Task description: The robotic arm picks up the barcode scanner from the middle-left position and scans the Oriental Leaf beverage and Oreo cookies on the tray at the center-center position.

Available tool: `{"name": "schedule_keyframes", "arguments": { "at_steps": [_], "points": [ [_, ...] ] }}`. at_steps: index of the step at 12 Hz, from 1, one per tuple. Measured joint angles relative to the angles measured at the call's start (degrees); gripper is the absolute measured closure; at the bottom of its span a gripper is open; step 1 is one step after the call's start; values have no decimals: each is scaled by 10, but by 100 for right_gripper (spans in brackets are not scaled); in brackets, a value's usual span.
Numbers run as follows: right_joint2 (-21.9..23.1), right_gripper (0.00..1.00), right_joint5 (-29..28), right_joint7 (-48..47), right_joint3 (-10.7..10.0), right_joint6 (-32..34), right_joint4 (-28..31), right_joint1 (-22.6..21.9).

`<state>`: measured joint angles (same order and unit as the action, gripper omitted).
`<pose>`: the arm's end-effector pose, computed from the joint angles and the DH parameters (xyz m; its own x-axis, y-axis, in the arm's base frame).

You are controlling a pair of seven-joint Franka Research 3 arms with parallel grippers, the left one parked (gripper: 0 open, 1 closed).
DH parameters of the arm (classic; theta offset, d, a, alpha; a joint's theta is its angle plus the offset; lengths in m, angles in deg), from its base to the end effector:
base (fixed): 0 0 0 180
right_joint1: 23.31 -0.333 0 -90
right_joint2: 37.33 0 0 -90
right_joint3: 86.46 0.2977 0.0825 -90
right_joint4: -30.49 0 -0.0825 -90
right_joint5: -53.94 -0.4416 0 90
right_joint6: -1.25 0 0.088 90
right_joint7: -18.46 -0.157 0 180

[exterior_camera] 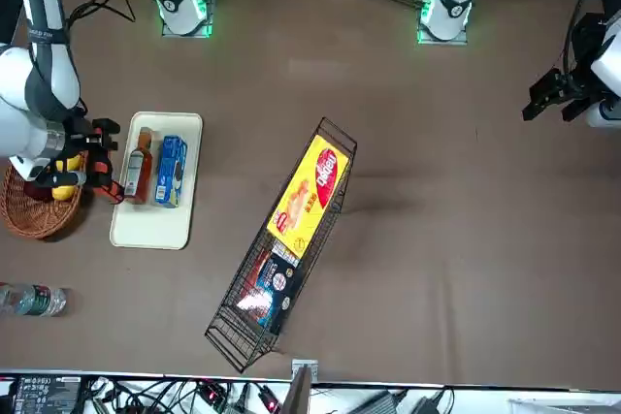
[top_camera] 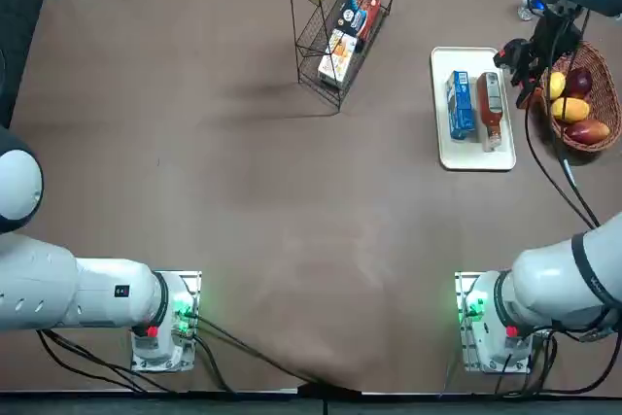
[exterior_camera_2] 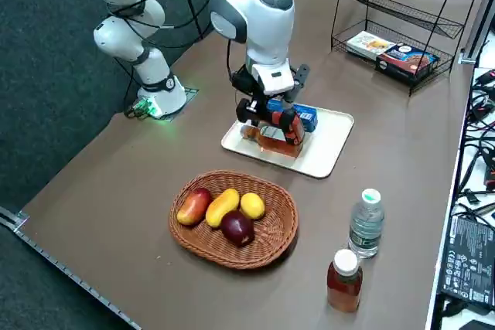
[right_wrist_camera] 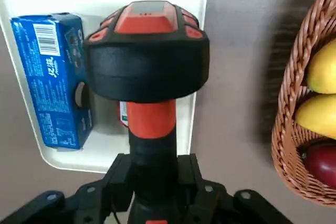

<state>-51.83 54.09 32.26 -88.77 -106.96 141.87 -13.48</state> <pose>0.5833 -0.1261 0.2324 0.9540 0.0377 -0.2975 0.0206 -0.9980 -0.0605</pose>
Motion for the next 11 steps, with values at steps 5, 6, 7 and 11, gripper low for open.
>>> {"name": "schedule_keyframes", "arguments": {
  "at_steps": [5, 6, 7, 11],
  "points": [
    [-3, 58, 0, 3, 3, 14, 1, 2],
    [-3, 58, 0, 3, 4, 16, 1, 2],
    [-2, 58, 0, 3, 4, 20, 1, 2],
    [-1, 58, 0, 3, 5, 28, 1, 1]
  ]
}}
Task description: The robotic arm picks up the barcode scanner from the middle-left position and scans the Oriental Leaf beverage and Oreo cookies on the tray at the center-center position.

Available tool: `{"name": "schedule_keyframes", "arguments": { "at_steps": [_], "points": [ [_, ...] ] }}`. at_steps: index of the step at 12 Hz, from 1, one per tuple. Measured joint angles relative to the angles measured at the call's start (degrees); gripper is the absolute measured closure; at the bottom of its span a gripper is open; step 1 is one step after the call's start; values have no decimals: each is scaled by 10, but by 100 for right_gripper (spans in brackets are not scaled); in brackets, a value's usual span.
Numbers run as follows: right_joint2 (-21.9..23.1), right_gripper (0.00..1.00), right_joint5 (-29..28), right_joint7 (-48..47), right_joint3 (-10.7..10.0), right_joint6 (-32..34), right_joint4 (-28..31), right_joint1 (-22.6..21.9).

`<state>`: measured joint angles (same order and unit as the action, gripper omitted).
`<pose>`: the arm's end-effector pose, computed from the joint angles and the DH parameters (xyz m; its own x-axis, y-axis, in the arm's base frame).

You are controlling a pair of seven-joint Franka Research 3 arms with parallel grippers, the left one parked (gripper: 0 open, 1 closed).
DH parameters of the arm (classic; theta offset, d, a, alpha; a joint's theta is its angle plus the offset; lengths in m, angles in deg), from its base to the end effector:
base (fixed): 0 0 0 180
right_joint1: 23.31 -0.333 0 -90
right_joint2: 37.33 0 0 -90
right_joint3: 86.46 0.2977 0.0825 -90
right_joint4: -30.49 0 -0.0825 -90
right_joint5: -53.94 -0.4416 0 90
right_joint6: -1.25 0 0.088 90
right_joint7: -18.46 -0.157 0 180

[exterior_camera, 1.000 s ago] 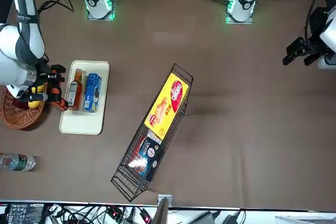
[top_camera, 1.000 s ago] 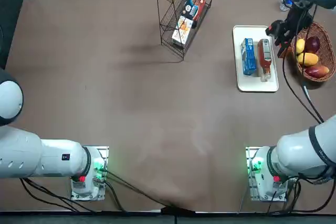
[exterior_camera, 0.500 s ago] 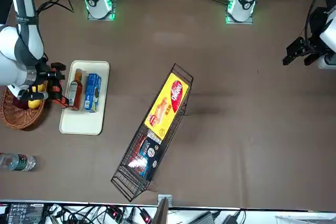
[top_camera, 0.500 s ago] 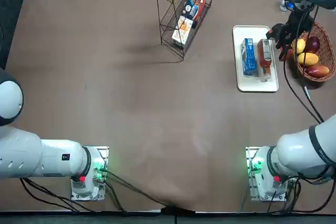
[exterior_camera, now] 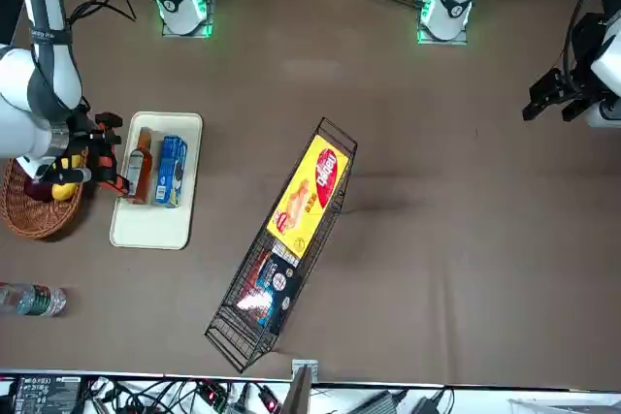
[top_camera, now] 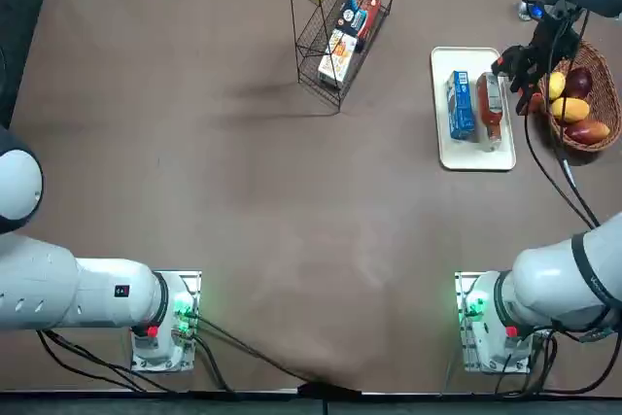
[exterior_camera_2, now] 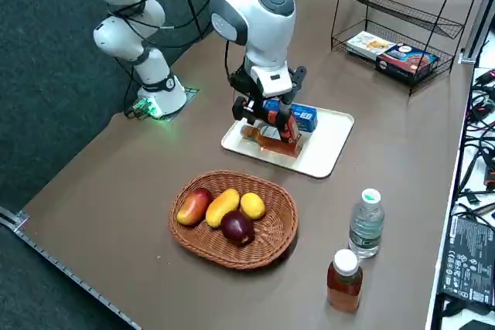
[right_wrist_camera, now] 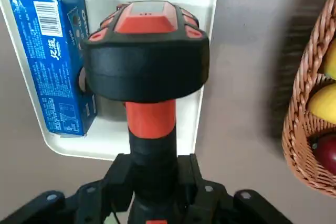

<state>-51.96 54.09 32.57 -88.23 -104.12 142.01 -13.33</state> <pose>0.5744 -0.1201 0.2284 0.9366 0.0531 -0.3464 0.0280 -0.9966 -0.0768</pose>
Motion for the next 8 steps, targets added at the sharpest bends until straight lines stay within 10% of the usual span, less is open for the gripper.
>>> {"name": "schedule_keyframes", "arguments": {
  "at_steps": [8],
  "points": [
    [0, 58, -4, -2, 6, -2, -3, -3]
  ]
}}
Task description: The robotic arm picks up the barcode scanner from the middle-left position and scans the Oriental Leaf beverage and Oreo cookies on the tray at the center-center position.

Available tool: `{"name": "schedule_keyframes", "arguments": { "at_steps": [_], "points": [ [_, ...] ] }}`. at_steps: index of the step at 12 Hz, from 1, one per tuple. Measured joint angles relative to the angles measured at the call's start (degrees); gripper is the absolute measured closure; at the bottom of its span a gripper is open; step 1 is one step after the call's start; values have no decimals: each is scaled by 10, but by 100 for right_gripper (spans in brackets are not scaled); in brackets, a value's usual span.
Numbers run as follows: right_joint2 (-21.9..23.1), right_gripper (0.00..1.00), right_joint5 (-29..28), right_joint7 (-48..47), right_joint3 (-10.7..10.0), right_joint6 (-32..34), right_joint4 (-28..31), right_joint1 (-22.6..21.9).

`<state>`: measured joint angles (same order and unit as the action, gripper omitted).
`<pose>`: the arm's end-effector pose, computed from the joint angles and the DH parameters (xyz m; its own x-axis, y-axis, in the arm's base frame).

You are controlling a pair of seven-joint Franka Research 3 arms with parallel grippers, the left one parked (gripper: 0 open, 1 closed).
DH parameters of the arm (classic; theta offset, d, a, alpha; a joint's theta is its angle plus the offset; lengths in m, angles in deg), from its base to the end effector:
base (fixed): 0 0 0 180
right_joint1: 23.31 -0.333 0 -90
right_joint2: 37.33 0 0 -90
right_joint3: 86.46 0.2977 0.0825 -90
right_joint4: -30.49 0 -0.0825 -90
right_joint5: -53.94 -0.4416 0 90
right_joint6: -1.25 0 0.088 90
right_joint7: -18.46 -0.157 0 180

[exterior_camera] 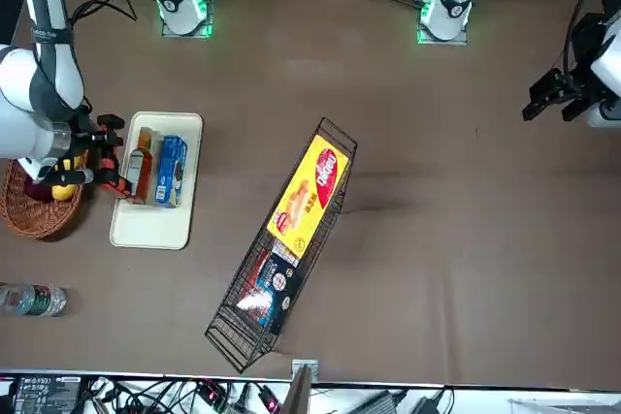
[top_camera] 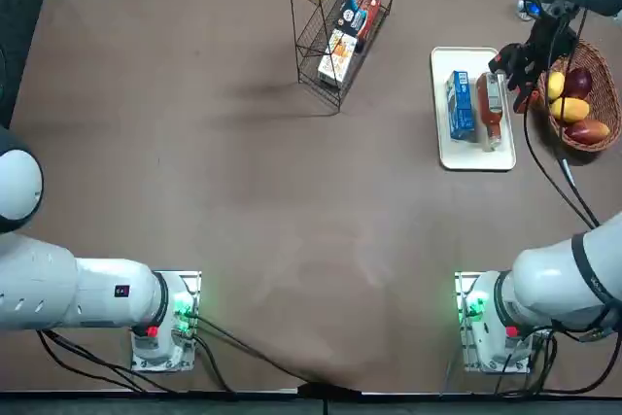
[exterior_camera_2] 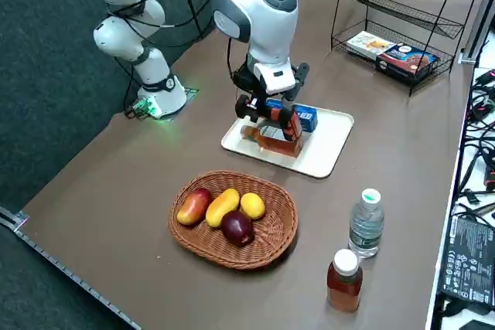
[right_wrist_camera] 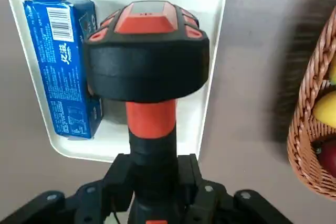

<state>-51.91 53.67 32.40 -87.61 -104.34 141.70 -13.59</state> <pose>0.5791 -0.1107 0.2313 0.9400 0.0624 -0.3354 0.0369 -0.9960 -0.0820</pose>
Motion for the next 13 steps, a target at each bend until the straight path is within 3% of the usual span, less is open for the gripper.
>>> {"name": "schedule_keyframes", "arguments": {
  "at_steps": [9, 13],
  "points": [
    [0, 58, 0, 0, 2, -10, -12, -4],
    [4, 58, 0, -20, 4, -7, -36, -38]
  ]
}}
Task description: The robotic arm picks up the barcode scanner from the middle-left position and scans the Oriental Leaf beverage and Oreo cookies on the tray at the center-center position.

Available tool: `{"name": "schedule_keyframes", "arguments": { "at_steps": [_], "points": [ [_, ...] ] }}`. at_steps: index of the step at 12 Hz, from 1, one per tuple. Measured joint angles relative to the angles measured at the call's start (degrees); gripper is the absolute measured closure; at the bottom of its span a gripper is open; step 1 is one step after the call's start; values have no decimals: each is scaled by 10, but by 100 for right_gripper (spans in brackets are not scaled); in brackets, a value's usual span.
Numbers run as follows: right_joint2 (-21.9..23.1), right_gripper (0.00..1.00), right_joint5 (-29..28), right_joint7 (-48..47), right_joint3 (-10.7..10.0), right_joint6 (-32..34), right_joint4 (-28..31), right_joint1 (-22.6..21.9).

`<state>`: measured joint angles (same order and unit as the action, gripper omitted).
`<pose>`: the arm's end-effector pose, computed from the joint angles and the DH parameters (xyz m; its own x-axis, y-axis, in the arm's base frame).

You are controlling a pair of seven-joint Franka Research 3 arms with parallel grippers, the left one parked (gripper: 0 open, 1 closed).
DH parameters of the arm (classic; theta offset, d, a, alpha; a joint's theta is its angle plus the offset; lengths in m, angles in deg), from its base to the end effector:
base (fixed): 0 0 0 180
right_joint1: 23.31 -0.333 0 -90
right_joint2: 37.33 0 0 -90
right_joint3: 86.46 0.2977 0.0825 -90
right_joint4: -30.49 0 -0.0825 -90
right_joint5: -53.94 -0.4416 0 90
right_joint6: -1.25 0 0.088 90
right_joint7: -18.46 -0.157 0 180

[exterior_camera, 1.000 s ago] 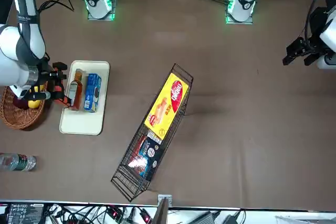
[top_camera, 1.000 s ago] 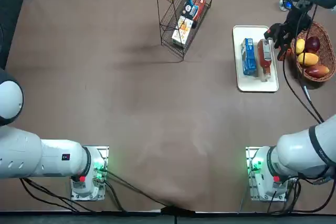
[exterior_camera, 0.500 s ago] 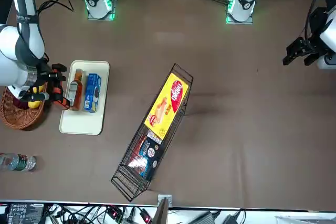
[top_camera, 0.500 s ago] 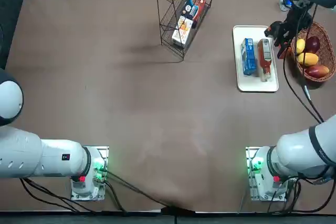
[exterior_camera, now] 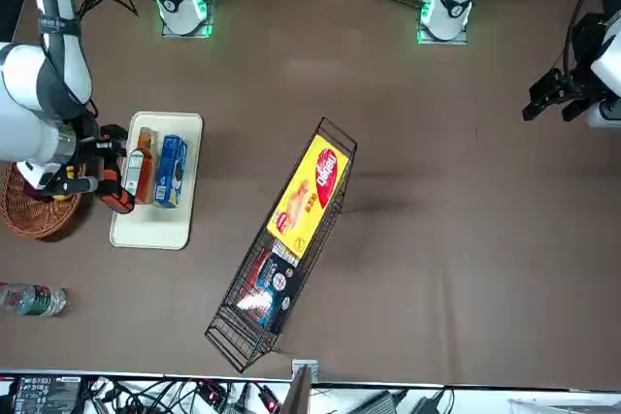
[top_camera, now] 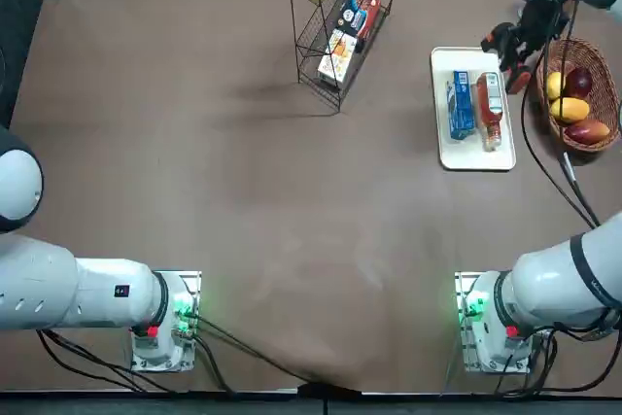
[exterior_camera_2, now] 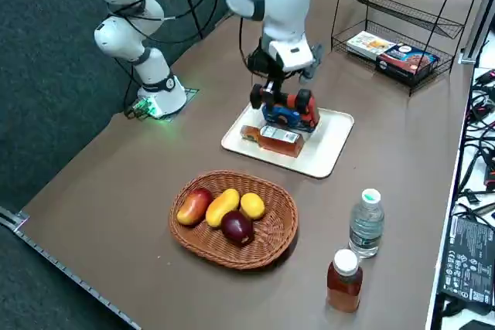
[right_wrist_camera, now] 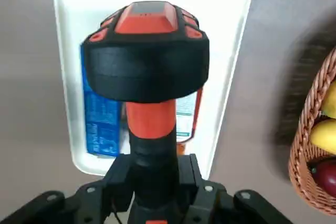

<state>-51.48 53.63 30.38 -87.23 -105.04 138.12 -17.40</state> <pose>0.6104 -0.0708 0.2643 0.9608 0.0935 -0.2610 0.0815 -0.9951 -0.0564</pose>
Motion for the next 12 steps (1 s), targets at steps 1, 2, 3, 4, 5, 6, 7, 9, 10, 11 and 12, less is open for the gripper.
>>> {"name": "schedule_keyframes", "arguments": {
  "at_steps": [1, 2, 3, 4, 5, 6, 7, 9, 10, 11, 12],
  "points": [
    [3, 58, 0, -27, 1, 21, -18, -19],
    [5, 58, 0, -33, 1, 30, -25, -26],
    [5, 58, 0, -37, 1, 34, -30, -33],
    [5, 58, 0, -39, 1, 36, -34, -38],
    [5, 58, 0, -41, 1, 37, -36, -41],
    [5, 58, 0, -41, 1, 37, -38, -43],
    [5, 58, 0, -42, 1, 37, -40, -45],
    [5, 58, 0, -45, 1, 39, -47, -50],
    [5, 58, -2, -46, 1, 42, -51, -53],
    [5, 58, -6, -47, 1, 46, -58, -56],
    [5, 58, -12, -48, 2, 54, -65, -59]
  ]
}}
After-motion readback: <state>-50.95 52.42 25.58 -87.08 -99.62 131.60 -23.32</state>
